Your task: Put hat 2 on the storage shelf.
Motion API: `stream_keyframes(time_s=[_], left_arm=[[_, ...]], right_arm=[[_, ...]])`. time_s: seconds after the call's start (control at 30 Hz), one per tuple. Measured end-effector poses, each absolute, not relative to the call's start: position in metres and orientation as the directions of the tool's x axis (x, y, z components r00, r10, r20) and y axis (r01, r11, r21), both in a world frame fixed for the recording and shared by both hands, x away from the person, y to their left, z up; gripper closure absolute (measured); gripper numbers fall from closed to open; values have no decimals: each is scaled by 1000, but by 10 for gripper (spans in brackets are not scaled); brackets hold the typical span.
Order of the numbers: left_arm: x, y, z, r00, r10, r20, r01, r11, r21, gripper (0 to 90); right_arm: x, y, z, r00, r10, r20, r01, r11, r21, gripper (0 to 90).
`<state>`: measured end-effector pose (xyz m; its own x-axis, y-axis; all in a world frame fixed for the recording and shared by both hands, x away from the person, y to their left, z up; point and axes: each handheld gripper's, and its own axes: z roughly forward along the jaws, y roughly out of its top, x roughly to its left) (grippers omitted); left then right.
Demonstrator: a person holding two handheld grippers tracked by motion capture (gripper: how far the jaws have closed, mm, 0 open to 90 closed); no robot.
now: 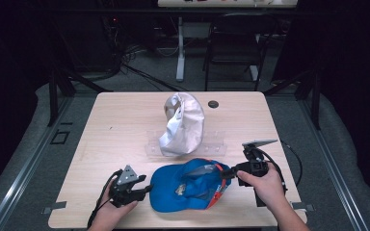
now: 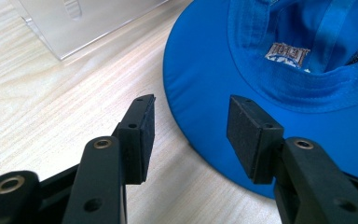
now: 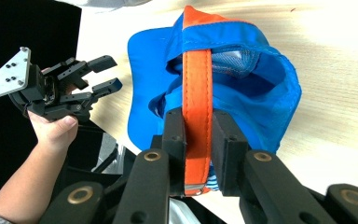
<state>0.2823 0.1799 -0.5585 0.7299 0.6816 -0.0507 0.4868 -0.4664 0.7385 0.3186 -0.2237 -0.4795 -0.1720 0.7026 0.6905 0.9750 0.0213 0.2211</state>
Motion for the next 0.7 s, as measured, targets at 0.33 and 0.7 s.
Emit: stream_keyframes(time_s=[0.33, 0.7], left_arm=[[280, 176, -555, 733, 677, -56, 482, -459, 746, 520], [280, 164, -549, 743, 666, -67, 471, -449, 759, 512]], right_arm=[[323, -227, -446, -178, 736, 653, 976, 47, 213, 772], [331, -225, -414, -195, 753, 629, 973, 68, 220, 773]])
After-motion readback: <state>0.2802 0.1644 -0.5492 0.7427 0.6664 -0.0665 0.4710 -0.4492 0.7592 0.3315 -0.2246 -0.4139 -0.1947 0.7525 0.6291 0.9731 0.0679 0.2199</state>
